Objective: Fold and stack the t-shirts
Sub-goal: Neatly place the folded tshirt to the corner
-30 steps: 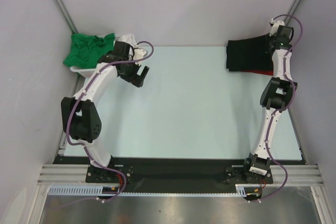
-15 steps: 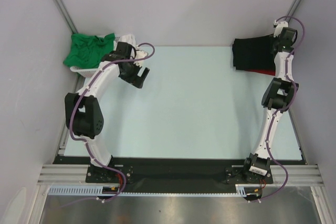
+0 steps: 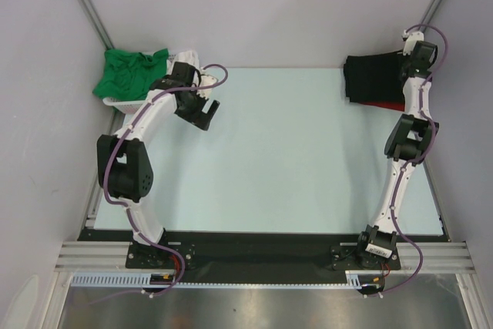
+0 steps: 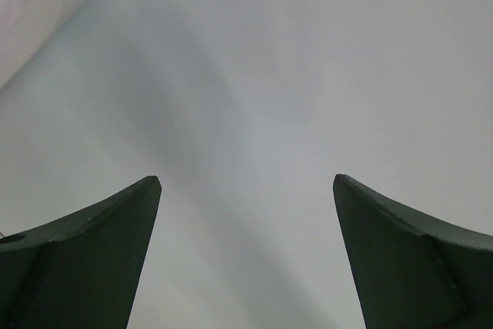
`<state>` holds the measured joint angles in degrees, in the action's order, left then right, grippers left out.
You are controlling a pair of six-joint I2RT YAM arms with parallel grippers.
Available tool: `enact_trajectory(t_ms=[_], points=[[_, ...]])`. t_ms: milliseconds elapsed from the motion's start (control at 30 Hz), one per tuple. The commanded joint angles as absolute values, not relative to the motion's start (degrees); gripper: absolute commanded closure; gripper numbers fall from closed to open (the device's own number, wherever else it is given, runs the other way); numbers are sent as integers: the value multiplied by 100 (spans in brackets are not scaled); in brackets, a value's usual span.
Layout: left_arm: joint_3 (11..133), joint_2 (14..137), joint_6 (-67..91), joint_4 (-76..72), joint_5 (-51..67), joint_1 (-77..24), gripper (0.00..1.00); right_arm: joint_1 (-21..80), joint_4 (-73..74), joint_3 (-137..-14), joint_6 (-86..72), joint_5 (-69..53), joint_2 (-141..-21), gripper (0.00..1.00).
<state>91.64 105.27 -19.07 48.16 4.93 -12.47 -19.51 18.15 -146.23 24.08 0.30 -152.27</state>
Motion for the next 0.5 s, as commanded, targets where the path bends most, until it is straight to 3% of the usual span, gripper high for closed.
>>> enact_trajectory(t_ms=[0,100,133,167,200,300,467], points=[[9360,10547,-1925,4808,422,-1292,0,-2197,1284,-14669,2522,457,-15275,100],[9430,10608,-1916,4843,413,-1309,0,-2197,1126,-14564,2584,632,-15311,99],[9431,10608,-1925,4851,413,-1318,0,-2197,1064,-14520,2601,737,-15293,91],[9431,10617,-1916,4860,413,-1336,0,-2189,968,-14485,2636,764,-15284,79],[9413,10617,-1925,4852,413,-1345,0,-2180,923,-14467,2698,791,-15275,50],[9396,10635,-1934,4843,422,-1362,0,-2119,853,-14449,2733,923,-15162,13],[9396,10617,-1951,4852,457,-1380,0,-1987,774,-14055,2549,695,-14731,4]])
